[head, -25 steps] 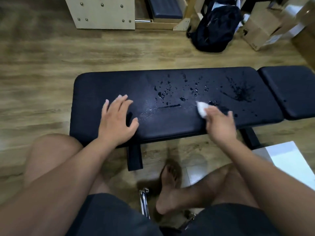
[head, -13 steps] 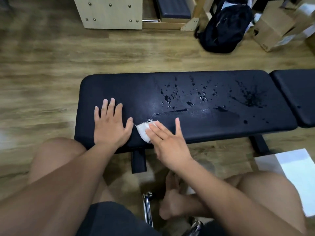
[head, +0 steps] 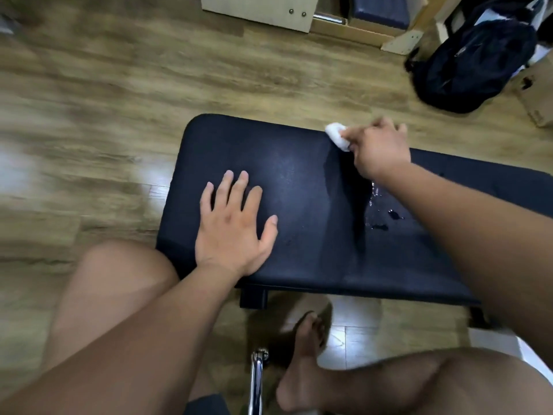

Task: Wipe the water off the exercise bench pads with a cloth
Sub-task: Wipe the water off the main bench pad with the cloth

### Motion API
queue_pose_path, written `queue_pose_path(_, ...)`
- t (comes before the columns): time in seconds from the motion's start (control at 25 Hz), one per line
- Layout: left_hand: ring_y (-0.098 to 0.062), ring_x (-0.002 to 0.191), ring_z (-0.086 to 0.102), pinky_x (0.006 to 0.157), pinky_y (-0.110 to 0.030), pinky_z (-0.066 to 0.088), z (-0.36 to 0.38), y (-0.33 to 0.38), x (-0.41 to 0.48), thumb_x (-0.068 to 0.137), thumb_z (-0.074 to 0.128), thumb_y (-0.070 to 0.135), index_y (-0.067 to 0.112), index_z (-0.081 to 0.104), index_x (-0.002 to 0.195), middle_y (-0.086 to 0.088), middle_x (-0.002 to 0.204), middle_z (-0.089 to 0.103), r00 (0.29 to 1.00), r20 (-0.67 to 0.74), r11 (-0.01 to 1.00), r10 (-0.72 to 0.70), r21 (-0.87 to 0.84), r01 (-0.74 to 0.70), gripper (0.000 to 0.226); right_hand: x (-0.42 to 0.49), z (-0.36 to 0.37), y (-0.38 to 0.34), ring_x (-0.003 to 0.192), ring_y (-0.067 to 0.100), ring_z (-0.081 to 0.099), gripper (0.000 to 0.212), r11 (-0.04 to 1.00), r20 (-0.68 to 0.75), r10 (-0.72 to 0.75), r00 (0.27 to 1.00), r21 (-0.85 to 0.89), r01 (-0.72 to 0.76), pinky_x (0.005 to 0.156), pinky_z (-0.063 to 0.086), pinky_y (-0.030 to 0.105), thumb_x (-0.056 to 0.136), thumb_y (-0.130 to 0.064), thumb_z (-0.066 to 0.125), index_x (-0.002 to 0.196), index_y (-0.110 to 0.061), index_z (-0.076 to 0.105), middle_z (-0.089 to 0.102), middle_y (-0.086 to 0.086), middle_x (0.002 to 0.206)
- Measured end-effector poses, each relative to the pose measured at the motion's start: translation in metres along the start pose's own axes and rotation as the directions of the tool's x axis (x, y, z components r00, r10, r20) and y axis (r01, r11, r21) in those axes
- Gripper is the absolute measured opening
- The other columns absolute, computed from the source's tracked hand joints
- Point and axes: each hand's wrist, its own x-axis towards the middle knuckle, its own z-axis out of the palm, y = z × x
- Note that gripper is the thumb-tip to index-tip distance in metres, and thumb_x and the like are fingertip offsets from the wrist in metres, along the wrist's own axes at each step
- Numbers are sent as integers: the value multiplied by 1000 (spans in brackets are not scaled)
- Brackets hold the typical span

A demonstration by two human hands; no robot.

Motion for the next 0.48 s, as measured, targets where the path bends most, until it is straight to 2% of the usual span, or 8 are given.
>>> queue_pose_path(0.08,-30,147,24,120,-53,15,1,0,1,90,34,54,17,51,134,-10,155,38,1000,-5,1000,0,-2,0,60,16,1,-5,116,31,43,46,985,-10,123,992,124,-120,96,32,39,87,-13,48,127,-33,58,64,10,105)
queue_pose_path(0.16,-30,147,25,119,-54,16,2,0,1,90,34,54,17,52,133,-9,155,39,1000,-5,1000,-3,-3,3,59,9,7,-11,109,35,49,46,968,-54,187,981,180,-174,91,40,36,86,-16,43,126,-30,59,64,14,102)
queue_pose_path(0.24,-30,147,25,119,-54,15,1,0,1,91,32,54,17,52,133,-9,154,39,1000,-1,1000,-5,0,5,59,-14,10,-21,99,37,55,44,975,-94,166,982,167,-149,83,45,38,85,-15,45,123,-31,59,65,17,102)
queue_pose_path(0.36,-30,147,25,119,-53,15,0,1,1,93,28,54,17,53,132,-9,154,40,1000,-1,1000,-8,-21,8,60,-81,2,-48,83,37,59,39,978,-136,10,991,209,19,70,47,38,76,-8,49,107,-28,63,63,13,89)
queue_pose_path(0.4,-29,147,25,119,-53,15,-1,0,1,93,27,54,16,53,132,-9,154,40,1000,-6,999,-9,-32,9,60,-111,1,-58,82,35,59,39,970,-148,-88,985,212,118,68,48,37,72,-6,49,102,-25,64,64,10,91)
queue_pose_path(0.48,-29,147,26,120,-52,15,-2,0,1,95,25,53,16,54,131,-9,154,41,1000,-19,998,-14,-54,13,59,-177,1,-76,93,31,59,37,929,-143,-290,946,197,314,76,51,37,72,-7,47,101,-22,65,67,4,108)
